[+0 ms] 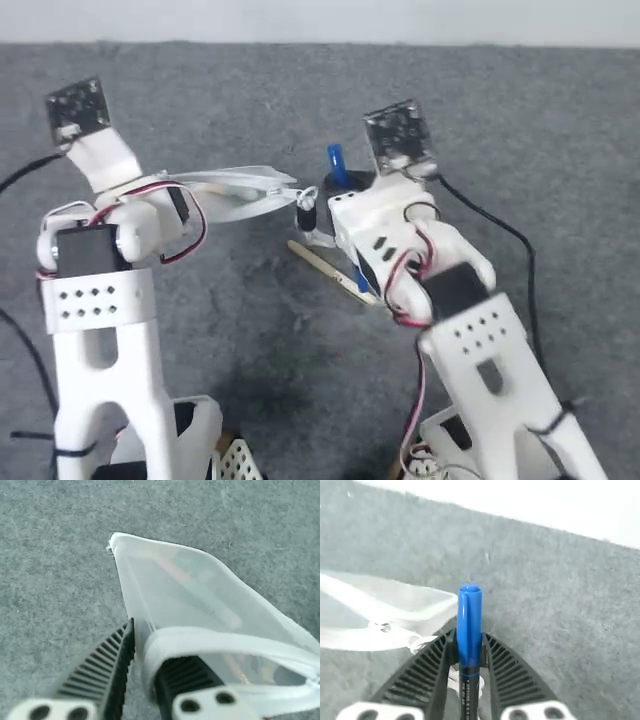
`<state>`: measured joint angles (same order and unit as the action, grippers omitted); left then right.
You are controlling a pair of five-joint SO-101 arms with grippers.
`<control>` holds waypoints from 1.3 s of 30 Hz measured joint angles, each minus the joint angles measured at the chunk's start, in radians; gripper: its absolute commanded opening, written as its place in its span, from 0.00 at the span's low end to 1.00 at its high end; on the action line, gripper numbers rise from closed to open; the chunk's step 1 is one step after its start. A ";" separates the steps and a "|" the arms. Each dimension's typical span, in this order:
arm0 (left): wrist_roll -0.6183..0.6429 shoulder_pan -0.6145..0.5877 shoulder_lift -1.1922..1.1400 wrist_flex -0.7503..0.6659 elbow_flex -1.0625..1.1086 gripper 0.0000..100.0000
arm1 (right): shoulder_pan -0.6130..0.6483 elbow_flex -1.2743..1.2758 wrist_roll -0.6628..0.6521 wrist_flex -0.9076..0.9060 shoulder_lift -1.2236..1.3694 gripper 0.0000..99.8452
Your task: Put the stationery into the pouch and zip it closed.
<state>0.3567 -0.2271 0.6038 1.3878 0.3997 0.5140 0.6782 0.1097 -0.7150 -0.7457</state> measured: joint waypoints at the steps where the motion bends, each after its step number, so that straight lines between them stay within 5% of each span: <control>1: 0.000 0.002 0.000 0.000 0.000 0.01 | 0.000 0.003 0.012 0.000 -0.021 0.01; 13: 0.000 0.003 0.000 0.000 0.000 0.01 | 0.094 0.118 0.166 0.038 -0.417 0.01; 27: 0.000 0.003 0.000 0.000 0.000 0.01 | 0.175 0.408 0.167 0.744 -0.473 0.01; 39: 0.000 0.003 0.000 0.000 0.000 0.01 | 0.233 0.411 0.173 1.053 -0.427 0.01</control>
<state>0.3567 -0.2240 0.6038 1.3878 0.3997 0.7472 1.0894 0.2831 0.3376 -1.1722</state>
